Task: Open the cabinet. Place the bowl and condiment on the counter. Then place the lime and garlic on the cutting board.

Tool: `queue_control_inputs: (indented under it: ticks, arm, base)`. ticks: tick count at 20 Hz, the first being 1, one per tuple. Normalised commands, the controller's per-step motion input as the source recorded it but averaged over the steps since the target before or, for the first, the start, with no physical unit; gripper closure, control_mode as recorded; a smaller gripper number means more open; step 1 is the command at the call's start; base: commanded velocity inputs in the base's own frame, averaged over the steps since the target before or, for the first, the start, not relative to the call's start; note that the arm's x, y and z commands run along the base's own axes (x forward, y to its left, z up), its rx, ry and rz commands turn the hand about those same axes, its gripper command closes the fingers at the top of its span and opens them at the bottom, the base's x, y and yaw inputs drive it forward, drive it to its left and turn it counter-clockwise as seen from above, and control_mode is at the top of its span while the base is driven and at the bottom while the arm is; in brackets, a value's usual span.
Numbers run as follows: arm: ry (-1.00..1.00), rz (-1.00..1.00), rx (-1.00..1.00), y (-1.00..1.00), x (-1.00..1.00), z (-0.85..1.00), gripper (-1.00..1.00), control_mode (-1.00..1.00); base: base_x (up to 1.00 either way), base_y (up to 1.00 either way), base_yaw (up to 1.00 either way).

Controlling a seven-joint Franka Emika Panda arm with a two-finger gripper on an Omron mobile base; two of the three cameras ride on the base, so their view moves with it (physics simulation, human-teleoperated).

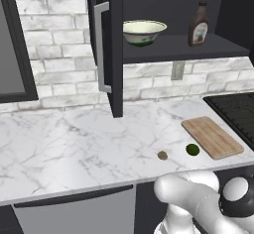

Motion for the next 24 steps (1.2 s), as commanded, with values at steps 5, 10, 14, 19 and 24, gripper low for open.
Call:
queue_control_inputs:
  ticks: [5,10,14,19,24]
  arm:
    - [0.00,0.00,-0.18,0.02,-1.00,-0.81,1.00,-1.00]
    - [0.00,0.00,-0.23,0.49,-1.00,-0.48,1.00,-1.00]
    - [0.00,-0.07,-0.26,0.98,-1.00,-0.14,-1.00,-1.00]
    - [0.01,-0.12,-0.29,1.00,-0.89,-0.02,-1.00,-1.00]
    - [0.01,-0.16,-0.23,1.00,-0.27,0.10,-1.00,-1.00]
  base:
    - [0.00,0.00,0.00]
    - [0.00,0.00,0.00]
    - [0.00,0.00,0.00]
    - [0.00,0.00,0.00]
    - [0.00,0.00,0.00]
